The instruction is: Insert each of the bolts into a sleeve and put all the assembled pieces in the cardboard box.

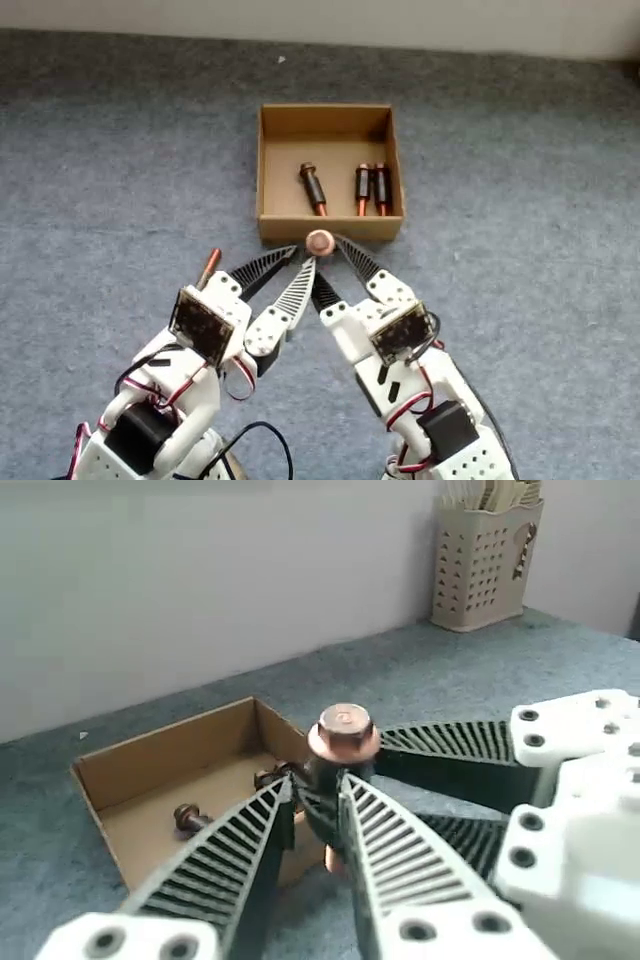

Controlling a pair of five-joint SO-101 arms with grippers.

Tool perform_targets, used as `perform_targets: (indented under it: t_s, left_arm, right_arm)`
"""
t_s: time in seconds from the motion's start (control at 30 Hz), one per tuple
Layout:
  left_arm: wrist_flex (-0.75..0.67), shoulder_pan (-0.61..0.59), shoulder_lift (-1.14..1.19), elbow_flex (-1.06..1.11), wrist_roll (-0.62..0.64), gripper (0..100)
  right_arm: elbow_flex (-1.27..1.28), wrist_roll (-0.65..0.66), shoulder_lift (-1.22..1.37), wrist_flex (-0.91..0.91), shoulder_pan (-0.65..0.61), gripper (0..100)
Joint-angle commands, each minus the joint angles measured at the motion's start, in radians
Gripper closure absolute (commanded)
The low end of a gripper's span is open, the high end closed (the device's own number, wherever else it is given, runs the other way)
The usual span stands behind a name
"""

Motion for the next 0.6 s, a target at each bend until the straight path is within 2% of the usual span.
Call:
perform_targets:
  t_s: [0.0, 0.23, 0.43, 0.57]
  left_arm:
    - [0.084, 0.001, -0.002, -0.084, -0.009, 89]
    - [0.181, -0.002, -0.005, -0.173, -0.011, 87]
    - [0.196, -0.137, -0.007, -0.223, -0.011, 87]
    - [0.196, -0.219, -0.005, -0.225, -0.017, 96]
  right_arm:
    - [-0.03, -0.017, -0.013, -0.025, 0.024, 99.4]
    - [-0.03, -0.014, -0.013, -0.025, 0.024, 99.4]
    - [-0.025, -0.014, -0.013, -0.024, 0.025, 99.4]
    - [0.03, -0.012, -0.013, -0.025, 0.025, 99.4]
